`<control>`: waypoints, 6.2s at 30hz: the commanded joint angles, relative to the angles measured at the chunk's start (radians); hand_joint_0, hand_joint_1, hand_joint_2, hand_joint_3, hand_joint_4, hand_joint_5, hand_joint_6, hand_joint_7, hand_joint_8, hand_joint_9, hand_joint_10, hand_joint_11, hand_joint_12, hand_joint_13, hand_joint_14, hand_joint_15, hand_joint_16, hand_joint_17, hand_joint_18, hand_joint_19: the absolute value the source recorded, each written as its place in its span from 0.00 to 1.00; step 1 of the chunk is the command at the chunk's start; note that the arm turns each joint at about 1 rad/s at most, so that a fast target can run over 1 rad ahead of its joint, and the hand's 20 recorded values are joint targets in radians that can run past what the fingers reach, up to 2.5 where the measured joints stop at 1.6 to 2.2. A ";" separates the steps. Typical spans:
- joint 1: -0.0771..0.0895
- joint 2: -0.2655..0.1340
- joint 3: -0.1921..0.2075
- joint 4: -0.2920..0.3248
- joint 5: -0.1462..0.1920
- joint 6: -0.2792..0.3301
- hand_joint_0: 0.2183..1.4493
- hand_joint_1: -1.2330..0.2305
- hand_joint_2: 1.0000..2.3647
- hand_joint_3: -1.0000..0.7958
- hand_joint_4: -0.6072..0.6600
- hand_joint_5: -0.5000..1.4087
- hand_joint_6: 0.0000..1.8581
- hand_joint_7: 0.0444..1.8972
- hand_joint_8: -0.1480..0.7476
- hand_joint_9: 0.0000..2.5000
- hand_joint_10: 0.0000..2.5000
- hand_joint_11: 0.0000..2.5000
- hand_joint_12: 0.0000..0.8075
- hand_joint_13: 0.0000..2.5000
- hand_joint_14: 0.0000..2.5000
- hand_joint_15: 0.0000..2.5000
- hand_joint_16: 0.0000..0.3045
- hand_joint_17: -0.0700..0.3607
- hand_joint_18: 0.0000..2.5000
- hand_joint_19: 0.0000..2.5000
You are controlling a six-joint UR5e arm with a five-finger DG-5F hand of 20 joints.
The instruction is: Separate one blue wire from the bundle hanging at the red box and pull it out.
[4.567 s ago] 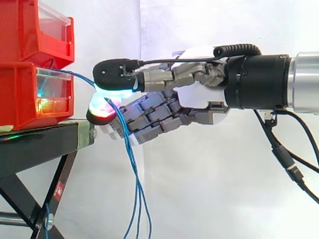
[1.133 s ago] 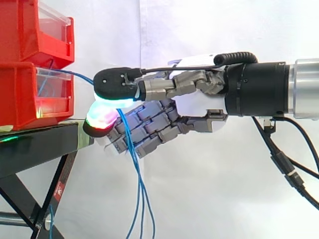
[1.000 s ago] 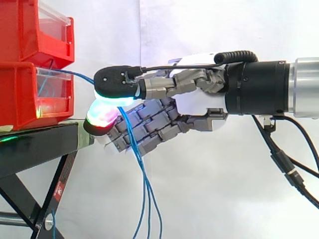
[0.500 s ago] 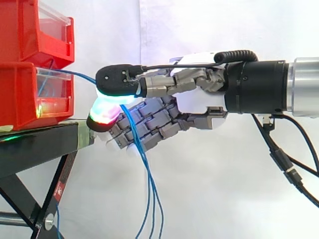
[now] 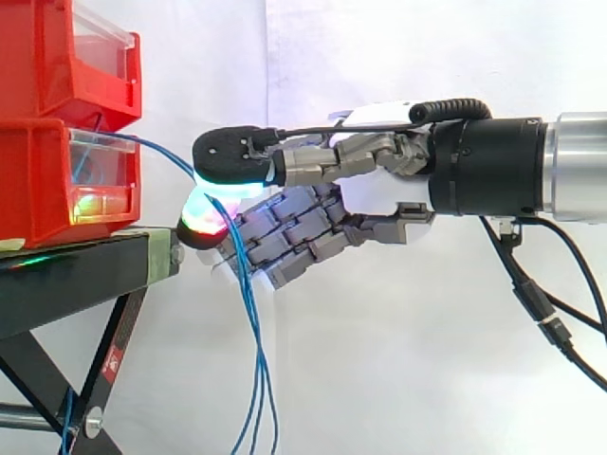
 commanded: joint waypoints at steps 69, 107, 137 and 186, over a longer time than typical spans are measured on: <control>0.006 0.038 0.002 -0.055 -0.038 0.019 0.32 0.36 0.01 0.48 0.62 0.17 0.46 0.41 0.56 0.30 0.00 0.18 0.53 0.30 0.01 0.18 0.18 0.44 0.28 0.13; 0.010 0.052 0.002 -0.117 -0.035 0.073 0.34 0.37 0.02 0.47 0.64 0.16 0.45 0.42 0.63 0.42 0.01 0.29 0.55 0.58 0.01 0.41 0.16 0.42 0.29 0.11; 0.010 0.055 0.002 -0.130 -0.034 0.076 0.31 0.38 0.01 0.50 0.61 0.17 0.46 0.42 0.60 0.26 0.01 0.27 0.66 0.36 0.01 0.24 0.18 0.45 0.28 0.11; 0.006 0.055 0.002 -0.130 -0.032 0.076 0.31 0.39 0.01 0.48 0.70 0.17 0.46 0.44 0.75 0.72 0.01 0.46 0.64 0.45 0.01 0.23 0.20 0.48 0.30 0.09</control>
